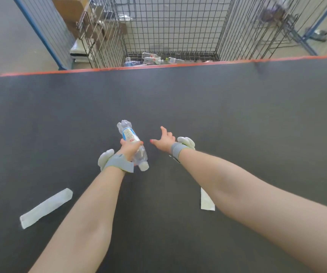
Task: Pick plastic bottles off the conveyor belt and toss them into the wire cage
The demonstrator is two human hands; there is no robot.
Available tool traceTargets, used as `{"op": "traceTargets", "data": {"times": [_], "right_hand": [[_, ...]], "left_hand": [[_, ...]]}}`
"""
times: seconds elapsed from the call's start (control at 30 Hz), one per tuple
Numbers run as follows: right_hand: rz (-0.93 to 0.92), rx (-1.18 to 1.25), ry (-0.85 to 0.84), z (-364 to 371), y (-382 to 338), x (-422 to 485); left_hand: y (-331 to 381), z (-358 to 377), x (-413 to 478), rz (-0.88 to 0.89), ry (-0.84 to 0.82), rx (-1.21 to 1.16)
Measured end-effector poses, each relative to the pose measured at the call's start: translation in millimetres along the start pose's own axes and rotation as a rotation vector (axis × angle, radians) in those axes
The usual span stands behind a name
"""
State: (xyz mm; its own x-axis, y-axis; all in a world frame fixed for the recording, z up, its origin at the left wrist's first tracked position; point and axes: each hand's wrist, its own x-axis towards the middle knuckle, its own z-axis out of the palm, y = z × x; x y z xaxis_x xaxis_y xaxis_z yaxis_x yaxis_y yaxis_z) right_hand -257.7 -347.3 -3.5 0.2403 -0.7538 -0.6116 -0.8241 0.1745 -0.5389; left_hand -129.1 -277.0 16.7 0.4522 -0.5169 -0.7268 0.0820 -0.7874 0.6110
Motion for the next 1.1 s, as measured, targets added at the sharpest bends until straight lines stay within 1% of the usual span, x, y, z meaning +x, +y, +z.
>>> {"op": "traceTargets", "data": {"times": [0.07,0.13,0.2,0.23,0.27,0.33,0.4,0.47,0.5,0.53,0.6,0.7,0.77,0.9,1.03,1.1], "right_hand": [[0.047,0.108,0.058,-32,-10,28],[0.074,0.214,0.106,-65,-21,60],[0.065,0.321,0.147,-100,-43,99],[0.047,0.374,0.173,-117,-57,119],[0.025,0.413,0.192,-125,-62,125],[-0.025,0.433,0.228,-140,-79,147],[-0.052,0.409,0.225,-141,-84,159],[-0.042,0.364,0.191,-133,-79,155],[-0.041,0.328,0.183,-127,-76,148],[-0.032,0.295,0.164,-120,-72,138],[-0.005,0.208,0.109,-104,-59,116],[0.049,0.047,0.034,-79,-41,83],[0.049,-0.038,-0.022,-57,-27,50],[0.003,-0.195,-0.145,-11,2,-6],[0.012,-0.248,-0.205,32,33,-38],[0.020,-0.363,-0.224,55,52,-54]], "left_hand": [[54,8,15,0.003,-0.079,-0.047],[123,15,34,0.104,-0.219,-0.081],[211,15,41,0.134,-0.305,-0.280],[251,15,50,0.165,-0.315,-0.349],[272,15,53,0.198,-0.294,-0.371],[299,22,69,0.301,-0.236,-0.321],[280,35,90,0.313,-0.089,-0.106],[231,47,102,0.255,0.075,0.306],[206,49,103,0.229,0.116,0.476],[180,50,102,0.195,0.131,0.574],[128,41,92,0.143,0.111,0.718],[68,23,75,0.138,0.098,0.912],[34,9,52,0.145,0.117,0.979],[-26,-17,9,0.115,0.135,0.989],[-67,-34,-12,0.087,0.167,0.990],[-87,-40,-19,0.072,0.162,0.975]]}}
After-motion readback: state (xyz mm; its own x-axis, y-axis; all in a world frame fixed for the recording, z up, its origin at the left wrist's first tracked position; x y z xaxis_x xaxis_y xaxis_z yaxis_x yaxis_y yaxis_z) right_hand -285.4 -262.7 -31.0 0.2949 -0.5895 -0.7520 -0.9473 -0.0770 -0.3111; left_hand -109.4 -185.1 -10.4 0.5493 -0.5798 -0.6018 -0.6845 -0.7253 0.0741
